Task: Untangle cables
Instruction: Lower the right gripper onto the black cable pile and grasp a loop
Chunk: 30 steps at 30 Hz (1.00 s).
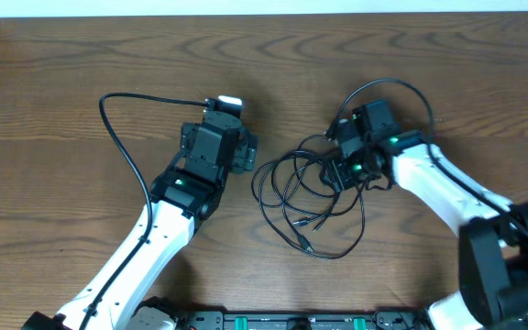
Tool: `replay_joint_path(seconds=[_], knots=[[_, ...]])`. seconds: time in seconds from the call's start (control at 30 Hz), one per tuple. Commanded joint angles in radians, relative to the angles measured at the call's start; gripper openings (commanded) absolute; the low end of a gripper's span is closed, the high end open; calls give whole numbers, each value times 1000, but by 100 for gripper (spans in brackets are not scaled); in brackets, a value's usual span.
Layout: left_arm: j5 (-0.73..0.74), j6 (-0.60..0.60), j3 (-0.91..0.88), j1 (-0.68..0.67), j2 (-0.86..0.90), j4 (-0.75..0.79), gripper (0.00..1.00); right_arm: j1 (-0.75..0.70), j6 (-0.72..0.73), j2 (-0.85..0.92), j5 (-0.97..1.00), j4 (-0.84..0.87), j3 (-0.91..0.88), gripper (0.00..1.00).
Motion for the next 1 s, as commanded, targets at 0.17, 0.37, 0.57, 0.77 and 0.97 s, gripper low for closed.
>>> replay_joint_path(seconds=[0.17,0.37,0.57,0.77,0.97], knots=[[-9,-2,11,3,-9,0,91,12,7,58,-4,11,12,19],[-9,-2,11,3,-9,0,91,12,10,13,-4,14,13,16],[-9,-2,11,3,-9,0,91,12,26,-113,-4,14,13,1],[-9,-2,11,3,-9,0,91,11,26,-319,-4,40,14,1],[-9,-2,11,3,-9,0,91,11,25,-521,-3,105,14,1]])
